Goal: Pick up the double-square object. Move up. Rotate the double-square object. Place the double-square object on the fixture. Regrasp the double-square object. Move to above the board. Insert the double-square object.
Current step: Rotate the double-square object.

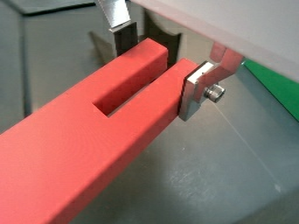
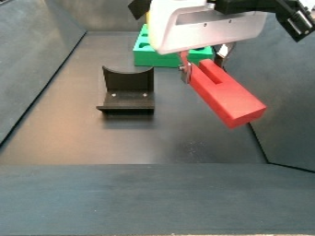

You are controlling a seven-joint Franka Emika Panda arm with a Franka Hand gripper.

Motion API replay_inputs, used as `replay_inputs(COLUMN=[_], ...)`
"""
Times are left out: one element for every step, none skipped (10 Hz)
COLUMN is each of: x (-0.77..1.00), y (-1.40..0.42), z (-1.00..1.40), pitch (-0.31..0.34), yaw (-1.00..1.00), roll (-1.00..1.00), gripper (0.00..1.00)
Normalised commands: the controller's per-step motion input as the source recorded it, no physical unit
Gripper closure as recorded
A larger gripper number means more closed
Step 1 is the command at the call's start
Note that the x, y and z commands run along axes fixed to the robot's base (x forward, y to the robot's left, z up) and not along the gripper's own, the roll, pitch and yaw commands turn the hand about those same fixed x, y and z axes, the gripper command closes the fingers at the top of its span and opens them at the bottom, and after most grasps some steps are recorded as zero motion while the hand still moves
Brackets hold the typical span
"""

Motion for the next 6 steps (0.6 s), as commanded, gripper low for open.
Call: replay_inputs(x=[0.02,0.02,0.02,0.02,0.02,0.02], y=[0.01,0.01,0.01,0.01,0.01,0.01], z=[-0.03,-0.03,-0.03,-0.02,-0.02,-0.02], pitch=[-0.002,-0.002,-0.002,-0.002,-0.002,-0.002], yaw=[-1.0,-1.0,-1.0,-1.0,-1.0,-1.0], roll=[0.0,0.0,0.0,0.0,0.0,0.0], gripper=[1.0,1.0,1.0,1.0,1.0,1.0])
